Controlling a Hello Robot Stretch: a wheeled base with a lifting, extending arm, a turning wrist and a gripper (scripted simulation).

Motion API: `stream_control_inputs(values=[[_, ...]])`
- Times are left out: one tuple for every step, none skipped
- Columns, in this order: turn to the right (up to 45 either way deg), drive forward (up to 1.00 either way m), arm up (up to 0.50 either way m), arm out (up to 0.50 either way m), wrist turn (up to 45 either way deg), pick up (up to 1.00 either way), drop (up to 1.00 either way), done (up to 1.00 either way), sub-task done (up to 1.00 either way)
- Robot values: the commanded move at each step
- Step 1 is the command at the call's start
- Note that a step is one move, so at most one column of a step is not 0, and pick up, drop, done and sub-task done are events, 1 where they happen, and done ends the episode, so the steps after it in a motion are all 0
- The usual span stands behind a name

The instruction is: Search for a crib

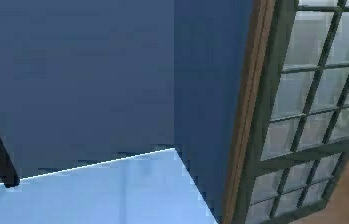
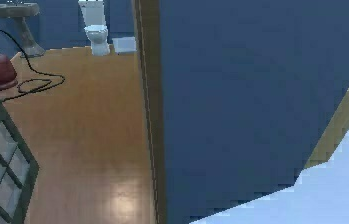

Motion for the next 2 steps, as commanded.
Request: stream_control_inputs(values=[[15.0,0.0,0.0,0.0,0.0,0.0,0.0,0.0,0.0],[0.0,0.1,0.0,0.0,0.0,0.0,0.0,0.0,0.0]])
